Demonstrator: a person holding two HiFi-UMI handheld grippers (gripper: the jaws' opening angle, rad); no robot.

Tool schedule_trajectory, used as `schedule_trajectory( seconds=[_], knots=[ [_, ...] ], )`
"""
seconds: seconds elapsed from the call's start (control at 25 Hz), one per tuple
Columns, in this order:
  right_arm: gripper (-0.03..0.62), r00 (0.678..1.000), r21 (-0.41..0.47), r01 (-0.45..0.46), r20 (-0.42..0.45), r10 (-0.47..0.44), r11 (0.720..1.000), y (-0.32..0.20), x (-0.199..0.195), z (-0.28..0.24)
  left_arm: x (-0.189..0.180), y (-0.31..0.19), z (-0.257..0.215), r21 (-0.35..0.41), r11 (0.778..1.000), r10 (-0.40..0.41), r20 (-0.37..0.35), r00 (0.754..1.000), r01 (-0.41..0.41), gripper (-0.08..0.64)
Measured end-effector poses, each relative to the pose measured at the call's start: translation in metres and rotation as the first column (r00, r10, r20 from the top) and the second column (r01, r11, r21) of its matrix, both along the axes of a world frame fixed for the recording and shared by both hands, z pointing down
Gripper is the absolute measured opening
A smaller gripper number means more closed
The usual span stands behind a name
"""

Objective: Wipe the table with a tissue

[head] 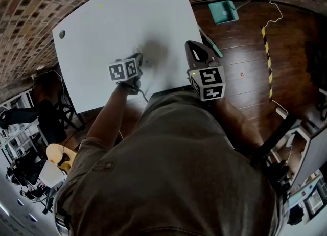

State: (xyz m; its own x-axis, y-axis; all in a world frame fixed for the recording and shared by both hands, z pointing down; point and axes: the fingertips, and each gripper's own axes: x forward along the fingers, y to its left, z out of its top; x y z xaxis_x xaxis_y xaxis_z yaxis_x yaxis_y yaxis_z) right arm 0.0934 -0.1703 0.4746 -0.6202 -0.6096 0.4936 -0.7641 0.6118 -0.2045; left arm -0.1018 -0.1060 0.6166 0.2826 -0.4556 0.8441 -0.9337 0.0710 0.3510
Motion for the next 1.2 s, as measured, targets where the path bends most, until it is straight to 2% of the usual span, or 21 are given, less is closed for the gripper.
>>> schedule_trajectory(
  seconds=[0.44, 0.8, 1.0, 1.2],
  knots=[
    [0.014, 1.000, 0.001, -0.002, -0.001, 0.002, 1.000, 0.026, -0.010, -0.005, 0.033, 0.035, -0.003, -0.016, 0.993, 0.117, -0.048, 0.992, -0.118, 0.031],
    [0.014, 1.000, 0.002, 0.022, -0.007, -0.022, 1.000, 0.037, -0.020, -0.003, 0.065, 0.060, -0.001, -0.024, 0.977, 0.212, -0.071, 0.975, -0.214, 0.031],
    [0.014, 0.999, 0.009, 0.035, -0.009, -0.035, 0.999, 0.034, -0.027, -0.005, 0.059, 0.060, -0.001, -0.022, 0.981, 0.191, -0.075, 0.979, -0.193, 0.031],
    [0.014, 0.997, 0.010, 0.074, -0.013, -0.074, 0.997, 0.033, -0.043, -0.004, 0.023, 0.063, -0.001, -0.027, 0.996, 0.084, -0.073, 0.994, -0.087, 0.031]
  ],
)
